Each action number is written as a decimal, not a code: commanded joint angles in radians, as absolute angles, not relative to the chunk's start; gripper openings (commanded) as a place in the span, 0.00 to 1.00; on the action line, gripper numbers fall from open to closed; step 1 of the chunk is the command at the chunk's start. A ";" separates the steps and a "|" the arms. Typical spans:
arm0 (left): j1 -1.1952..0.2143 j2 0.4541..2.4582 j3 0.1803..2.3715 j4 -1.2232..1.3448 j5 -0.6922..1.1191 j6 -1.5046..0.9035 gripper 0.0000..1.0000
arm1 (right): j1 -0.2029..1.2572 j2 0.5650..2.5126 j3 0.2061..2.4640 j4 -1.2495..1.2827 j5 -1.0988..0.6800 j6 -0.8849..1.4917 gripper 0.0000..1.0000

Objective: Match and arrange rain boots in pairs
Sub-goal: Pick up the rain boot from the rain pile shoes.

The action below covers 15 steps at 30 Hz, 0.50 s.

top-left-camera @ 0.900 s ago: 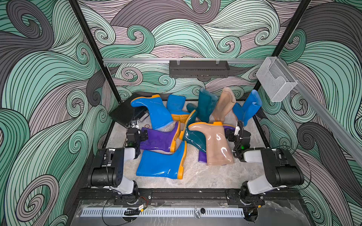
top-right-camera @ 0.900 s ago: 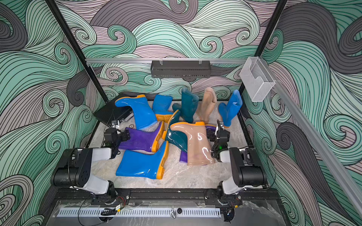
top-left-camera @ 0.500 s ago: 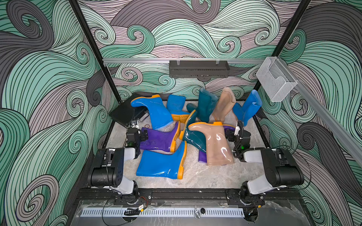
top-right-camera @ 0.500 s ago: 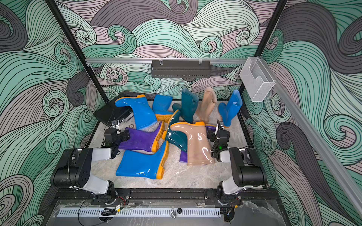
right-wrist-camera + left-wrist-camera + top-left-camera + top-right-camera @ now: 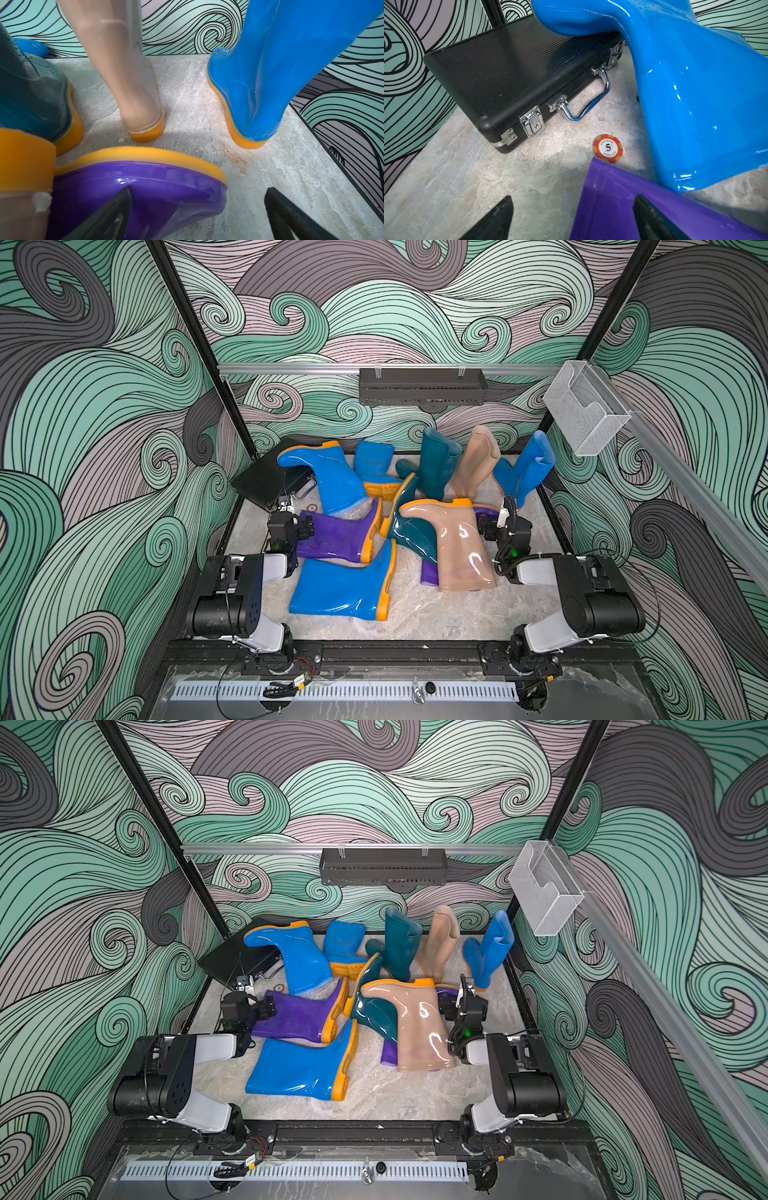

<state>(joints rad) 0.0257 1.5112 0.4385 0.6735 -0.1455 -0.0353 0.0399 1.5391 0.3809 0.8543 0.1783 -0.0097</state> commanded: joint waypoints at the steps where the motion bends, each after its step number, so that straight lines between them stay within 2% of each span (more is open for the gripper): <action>1: 0.021 1.522 0.465 0.675 -0.144 -0.028 0.91 | 0.046 1.532 0.393 0.860 0.069 -0.052 0.99; 6: 0.021 1.522 0.463 0.678 -0.146 -0.028 0.90 | 0.043 1.532 0.389 0.864 0.073 -0.050 0.99; 9: 0.021 1.511 0.461 0.683 -0.155 -0.026 0.89 | 0.044 1.480 0.373 0.875 0.164 -0.019 0.99; 11: 0.020 1.456 0.478 0.629 -0.185 -0.028 0.89 | 0.045 1.371 0.383 0.760 0.209 0.000 0.99; 15: 0.020 1.283 0.628 0.201 -0.208 -0.091 0.90 | 0.044 1.104 0.473 0.366 0.194 0.017 0.99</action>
